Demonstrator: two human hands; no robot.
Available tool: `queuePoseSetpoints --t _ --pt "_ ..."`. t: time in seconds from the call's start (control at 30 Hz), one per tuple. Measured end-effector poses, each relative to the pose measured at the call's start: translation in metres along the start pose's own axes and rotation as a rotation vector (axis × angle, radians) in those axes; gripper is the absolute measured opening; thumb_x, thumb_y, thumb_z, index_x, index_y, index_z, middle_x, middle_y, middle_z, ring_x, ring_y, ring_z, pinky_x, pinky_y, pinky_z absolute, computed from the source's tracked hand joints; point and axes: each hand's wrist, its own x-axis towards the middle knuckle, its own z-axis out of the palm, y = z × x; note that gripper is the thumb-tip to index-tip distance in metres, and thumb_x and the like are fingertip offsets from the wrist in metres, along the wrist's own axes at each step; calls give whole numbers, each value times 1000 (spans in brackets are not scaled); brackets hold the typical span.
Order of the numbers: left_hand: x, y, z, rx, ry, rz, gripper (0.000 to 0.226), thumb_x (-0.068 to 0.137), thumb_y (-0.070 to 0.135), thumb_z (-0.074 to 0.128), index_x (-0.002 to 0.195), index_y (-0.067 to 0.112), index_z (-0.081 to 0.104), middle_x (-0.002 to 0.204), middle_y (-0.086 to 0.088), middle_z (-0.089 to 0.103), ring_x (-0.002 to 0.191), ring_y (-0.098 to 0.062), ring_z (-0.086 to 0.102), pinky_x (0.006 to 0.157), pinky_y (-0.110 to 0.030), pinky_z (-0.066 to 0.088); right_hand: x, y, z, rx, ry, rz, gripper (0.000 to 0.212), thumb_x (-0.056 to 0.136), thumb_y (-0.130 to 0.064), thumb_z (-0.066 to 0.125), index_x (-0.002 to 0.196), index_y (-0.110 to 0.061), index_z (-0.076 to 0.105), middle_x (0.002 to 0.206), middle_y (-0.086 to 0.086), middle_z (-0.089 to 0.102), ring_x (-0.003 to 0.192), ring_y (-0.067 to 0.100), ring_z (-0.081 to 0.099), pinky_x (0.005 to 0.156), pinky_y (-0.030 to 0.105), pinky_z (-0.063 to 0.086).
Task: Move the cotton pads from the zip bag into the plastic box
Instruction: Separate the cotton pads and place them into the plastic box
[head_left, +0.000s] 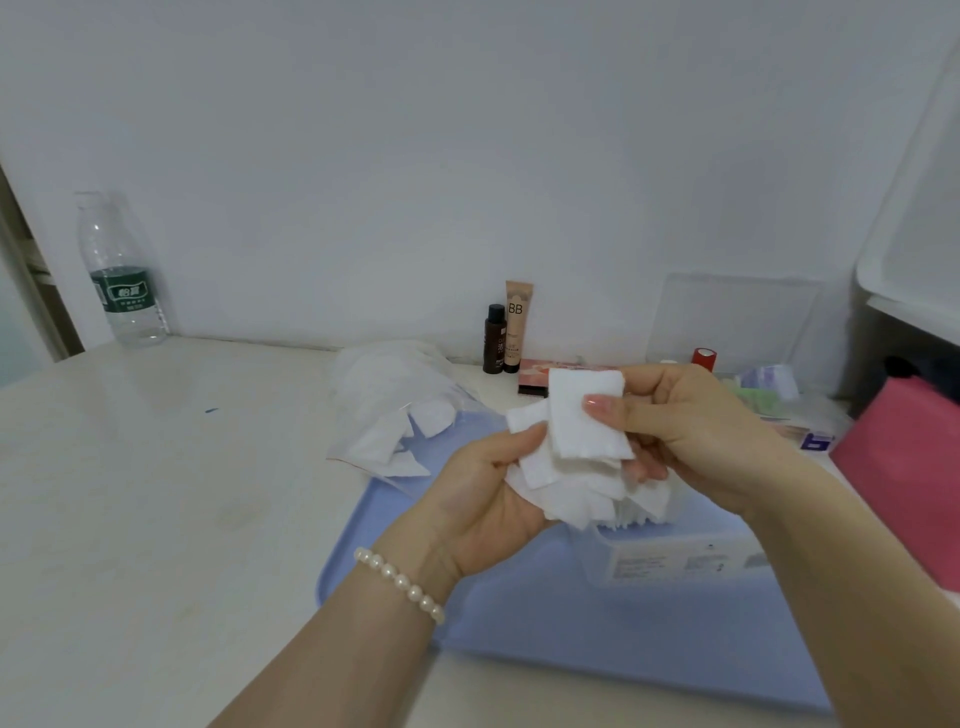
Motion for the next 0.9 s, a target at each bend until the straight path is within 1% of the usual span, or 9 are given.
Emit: queuePoseSetpoints --t 0.17,0.33,0.4,0.47,0.57,0.67,0.73,0.8,0.9 --pt "0 0 2 15 30 -40 52 94 39 33 119 5 62 117 -19 64 102 -31 63 94 -41 46 -2 3 9 -232 -22 -14 11 84 -15 64 89 -5 66 38 8 51 28 11 40 34 14 29" --pt "2 -1 1 -14 36 -98 82 86 65 24 128 1 52 131 -24 53 123 -38 49 108 -48 32 0 7 13 -284 -5 -10 14 86 -15 63 83 -1 63 40 0 54 28 11 40 34 16 30" --pt "4 -1 0 -13 15 -105 86 80 69 28 123 0 59 133 -24 52 128 -39 43 112 -49 27 0 8 15 -308 2 -17 15 86 -16 63 81 -2 63 42 0 54 29 13 40 33 17 31" --pt "3 0 0 10 -13 -90 82 78 68 31 114 4 66 129 -22 56 124 -37 49 111 -49 30 0 9 16 -316 8 -23 17 86 -16 64 80 0 63 45 5 54 29 14 40 33 18 31" --pt "1 -2 1 74 -29 -64 61 85 57 38 104 10 72 111 -19 65 105 -31 61 103 -44 37 1 11 17 -338 24 -37 19 85 -18 66 81 1 65 49 9 54 32 15 40 35 18 32" --pt "1 -4 -1 228 -76 -24 26 87 16 54 105 9 71 104 -19 66 100 -30 64 94 -41 47 2 13 19 -356 49 -53 18 83 -17 67 82 0 65 44 5 52 31 15 40 37 18 32" --pt "0 -4 -4 240 -79 -5 33 80 -3 53 106 8 71 105 -18 66 98 -29 65 88 -39 51 2 13 20 -357 70 -39 15 80 -16 71 84 -6 61 38 -4 52 29 10 41 38 20 34" --pt "0 -4 -5 254 -94 13 37 78 -8 52 107 8 69 103 -17 67 96 -28 65 85 -38 53 2 13 22 -346 85 -11 23 76 -18 74 89 -13 56 38 -5 53 29 5 43 36 18 34" --pt "-1 -3 -3 264 -106 19 39 76 -10 51 108 7 67 101 -16 67 96 -27 66 85 -38 53 2 10 20 -351 76 12 30 73 -21 78 99 -19 62 39 -4 54 33 2 47 36 14 34"
